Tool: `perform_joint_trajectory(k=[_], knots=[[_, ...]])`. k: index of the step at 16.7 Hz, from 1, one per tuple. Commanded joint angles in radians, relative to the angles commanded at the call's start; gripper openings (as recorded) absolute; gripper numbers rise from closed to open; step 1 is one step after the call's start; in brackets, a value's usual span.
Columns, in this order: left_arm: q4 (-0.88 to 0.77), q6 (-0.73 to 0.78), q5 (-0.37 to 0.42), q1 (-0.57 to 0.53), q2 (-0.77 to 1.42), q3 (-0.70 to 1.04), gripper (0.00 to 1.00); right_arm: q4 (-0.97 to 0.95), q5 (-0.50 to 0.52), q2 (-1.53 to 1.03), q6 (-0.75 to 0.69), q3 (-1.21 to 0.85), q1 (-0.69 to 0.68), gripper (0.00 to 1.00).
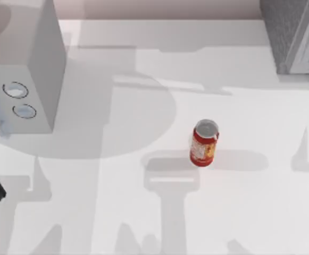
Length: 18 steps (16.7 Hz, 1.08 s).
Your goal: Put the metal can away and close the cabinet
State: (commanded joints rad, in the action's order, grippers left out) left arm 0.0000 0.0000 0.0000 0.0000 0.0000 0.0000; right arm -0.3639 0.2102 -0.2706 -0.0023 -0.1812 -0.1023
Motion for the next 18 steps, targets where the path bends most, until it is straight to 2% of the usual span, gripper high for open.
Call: perform_joint_trajectory(k=[6,18], knots=[[0.000,0.000,0.000,0.000,0.000,0.000,1.00,-0.356,0.189,-0.457,0.004,-0.122,-0.214,1.00],[0.000,0.000,0.000,0.000,0.000,0.000,1.00,-1.103,0.637,-1.579,0.019,-0.333,-0.683,1.00]])
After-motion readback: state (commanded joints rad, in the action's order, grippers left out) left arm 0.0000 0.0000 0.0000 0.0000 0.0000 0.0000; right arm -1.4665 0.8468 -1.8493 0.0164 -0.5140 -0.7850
